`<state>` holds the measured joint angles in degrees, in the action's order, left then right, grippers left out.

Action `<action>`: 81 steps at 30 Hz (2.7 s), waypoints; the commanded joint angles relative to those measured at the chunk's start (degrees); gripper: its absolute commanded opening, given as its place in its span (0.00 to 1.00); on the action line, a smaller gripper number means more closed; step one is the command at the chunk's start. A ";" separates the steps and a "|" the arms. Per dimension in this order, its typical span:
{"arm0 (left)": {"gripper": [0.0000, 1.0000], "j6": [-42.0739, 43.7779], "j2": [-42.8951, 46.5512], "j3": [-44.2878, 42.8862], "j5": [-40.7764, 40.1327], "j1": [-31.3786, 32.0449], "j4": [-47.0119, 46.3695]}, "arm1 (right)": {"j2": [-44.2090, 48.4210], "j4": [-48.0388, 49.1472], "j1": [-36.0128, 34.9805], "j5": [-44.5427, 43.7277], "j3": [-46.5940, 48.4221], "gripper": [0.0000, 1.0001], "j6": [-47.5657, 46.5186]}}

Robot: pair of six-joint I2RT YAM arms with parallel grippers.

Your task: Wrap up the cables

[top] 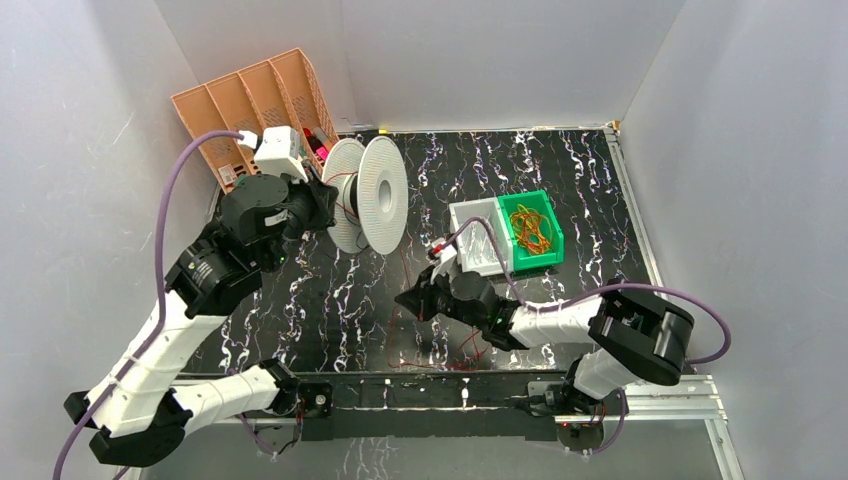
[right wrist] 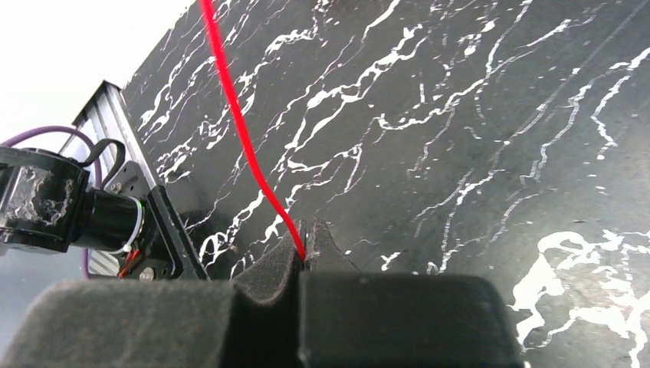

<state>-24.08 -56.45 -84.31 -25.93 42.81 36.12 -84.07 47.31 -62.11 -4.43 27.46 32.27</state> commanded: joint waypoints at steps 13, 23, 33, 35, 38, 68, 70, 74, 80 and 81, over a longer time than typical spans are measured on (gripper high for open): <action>0.00 2.37 -2.84 12.80 -15.37 -0.27 -11.85 | 5.35 -36.56 -10.84 -11.40 24.88 0.00 -6.57; 0.00 5.27 -5.34 19.04 -17.08 -0.18 -11.90 | 5.37 -56.71 -10.83 -11.41 42.34 0.00 -10.44; 0.00 9.77 -3.52 24.00 -14.55 3.55 -11.86 | -0.71 -71.67 -9.67 -13.43 57.86 0.00 -17.55; 0.00 10.28 -2.89 24.99 -14.25 4.46 -11.58 | -1.67 -73.80 -8.85 -12.61 60.12 0.00 -18.73; 0.00 11.31 -1.85 26.33 -13.69 5.87 -11.13 | -2.42 -76.32 -6.46 -9.16 62.57 0.00 -20.24; 0.00 21.96 6.08 17.23 18.01 11.78 0.03 | 12.42 -59.97 17.23 2.49 29.86 0.24 -20.49; 0.00 21.17 6.17 15.99 19.09 11.78 0.34 | 13.57 -56.39 18.18 3.88 26.38 0.25 -18.93; 0.00 18.76 6.45 13.21 21.65 11.79 0.40 | 15.45 -47.56 19.24 7.31 19.56 0.29 -15.18; 0.00 16.09 6.68 9.41 21.20 11.80 0.18 | 17.33 -37.48 19.66 10.91 12.63 0.39 -9.71; 0.00 15.77 6.57 8.57 20.45 11.80 0.41 | 17.67 -37.05 19.70 10.99 12.01 0.40 -9.48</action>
<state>-5.61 -51.48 -70.70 -5.26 54.39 38.37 -69.10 -0.95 -42.74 3.51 41.28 18.63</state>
